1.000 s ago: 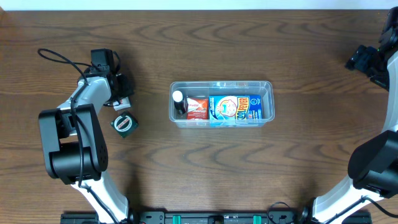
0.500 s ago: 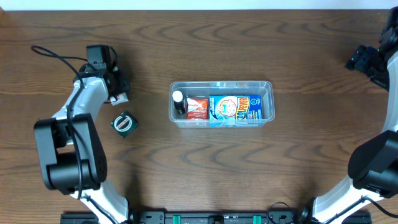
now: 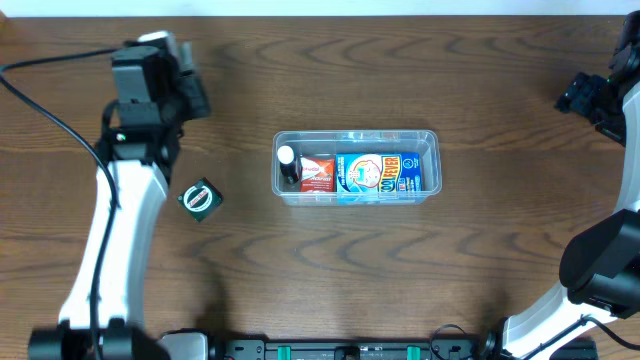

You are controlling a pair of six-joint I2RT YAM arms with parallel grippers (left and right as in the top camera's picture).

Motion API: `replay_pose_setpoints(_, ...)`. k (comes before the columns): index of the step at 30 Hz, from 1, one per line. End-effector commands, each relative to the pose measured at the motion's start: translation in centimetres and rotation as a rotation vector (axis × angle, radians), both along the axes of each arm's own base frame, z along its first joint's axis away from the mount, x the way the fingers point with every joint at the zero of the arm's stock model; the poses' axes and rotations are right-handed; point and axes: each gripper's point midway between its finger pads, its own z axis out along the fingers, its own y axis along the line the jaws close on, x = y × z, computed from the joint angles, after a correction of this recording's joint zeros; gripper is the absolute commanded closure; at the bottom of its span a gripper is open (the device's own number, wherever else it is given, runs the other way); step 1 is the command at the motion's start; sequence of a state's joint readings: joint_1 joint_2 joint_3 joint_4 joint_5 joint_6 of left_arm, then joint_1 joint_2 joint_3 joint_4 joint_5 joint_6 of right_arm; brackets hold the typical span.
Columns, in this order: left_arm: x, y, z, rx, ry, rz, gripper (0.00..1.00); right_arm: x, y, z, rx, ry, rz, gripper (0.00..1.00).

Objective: Pack container
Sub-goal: 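Carry the white box with left gripper over the container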

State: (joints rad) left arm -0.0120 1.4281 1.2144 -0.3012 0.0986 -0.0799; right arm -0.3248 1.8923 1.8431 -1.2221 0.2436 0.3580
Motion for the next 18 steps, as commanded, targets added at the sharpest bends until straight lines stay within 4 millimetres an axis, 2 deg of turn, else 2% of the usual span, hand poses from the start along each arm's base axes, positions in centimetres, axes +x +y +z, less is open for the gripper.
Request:
replay_pose_setpoints(1, -1.1, -5.7, 3.0, 0.061, -0.087, -0.249, 0.54, 0.0, -0.4, 0.4, -0.017, -0.002, 0.0, 0.01)
replay_pose_setpoints(5, -3.0, -12.0, 3.8, 0.097, -0.129, -0.475, 0.55, 0.0, -0.4, 0.4, -0.017, -0.001, 0.0, 0.01)
replay_pose_setpoints(10, -6.0, -19.5, 3.0, 0.138, -0.14, -0.721, 0.54, 0.0, -0.4, 0.4, -0.017, -0.002, 0.0, 0.01)
replay_pose_setpoints(14, -8.5, -23.6, 1.8, 0.151, -0.117, -0.847, 0.54, 0.0, -0.4, 0.4, -0.017, -0.002, 0.0, 0.01)
replay_pose_setpoints(18, -10.6, -27.0, -0.8, 0.172, -0.061, -0.954, 0.54, 0.0, -0.4, 0.4, -0.017, -0.001, 0.0, 0.01)
